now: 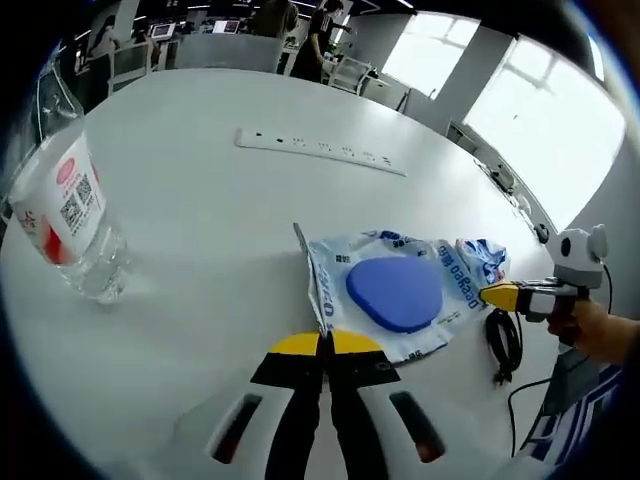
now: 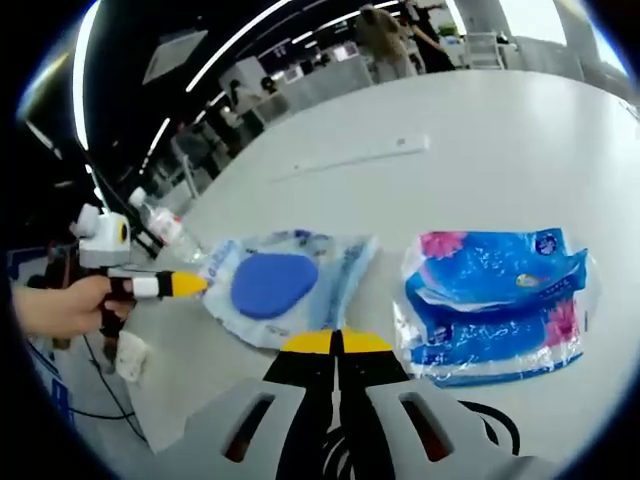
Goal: Arrange the tabletop items into an orderly group along one side of the table until the central work area is clear of visible clutter.
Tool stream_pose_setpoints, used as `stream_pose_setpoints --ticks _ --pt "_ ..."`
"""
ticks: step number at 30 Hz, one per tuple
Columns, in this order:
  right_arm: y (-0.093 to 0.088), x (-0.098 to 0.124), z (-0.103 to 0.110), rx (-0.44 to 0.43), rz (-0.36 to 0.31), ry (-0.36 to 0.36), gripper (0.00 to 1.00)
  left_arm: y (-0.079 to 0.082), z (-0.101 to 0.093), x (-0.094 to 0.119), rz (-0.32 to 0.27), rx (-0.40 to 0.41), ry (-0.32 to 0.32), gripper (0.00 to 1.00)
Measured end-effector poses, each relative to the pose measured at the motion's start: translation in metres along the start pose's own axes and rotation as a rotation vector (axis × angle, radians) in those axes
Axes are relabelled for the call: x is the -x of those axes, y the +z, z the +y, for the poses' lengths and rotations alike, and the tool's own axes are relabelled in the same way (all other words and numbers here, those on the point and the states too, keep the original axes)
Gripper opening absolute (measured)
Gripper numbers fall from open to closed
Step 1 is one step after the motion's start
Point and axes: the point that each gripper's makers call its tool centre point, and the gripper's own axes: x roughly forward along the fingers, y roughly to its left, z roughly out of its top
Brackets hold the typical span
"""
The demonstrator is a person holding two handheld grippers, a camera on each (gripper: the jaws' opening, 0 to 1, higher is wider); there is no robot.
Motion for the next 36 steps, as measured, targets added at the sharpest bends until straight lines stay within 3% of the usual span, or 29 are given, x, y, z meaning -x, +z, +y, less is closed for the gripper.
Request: stream_pose_setpoints --ticks 21,27,30,36 --pt "0.005 -0.001 -0.001 -0.009 -0.024 -0.018 0.0 -0.002 0.003 0.001 0.007 -0.038 0.017 0.02" --pt "0.005 0.003 0.005 -0.005 -0.035 -0.008 0.03 0.001 0.004 0.004 -0.005 -0.052 0.031 0.15" --pt "0.014 0.007 0.009 -0.08 -0.105 0.002 0.11 0.0 0.005 0.008 -0.007 -0.046 0.037 0.21" --pt "0.019 0.018 0.018 -0.016 -0.134 0.022 0.24 0.003 -0.002 0.017 -0.042 -0.06 0.031 0.36"
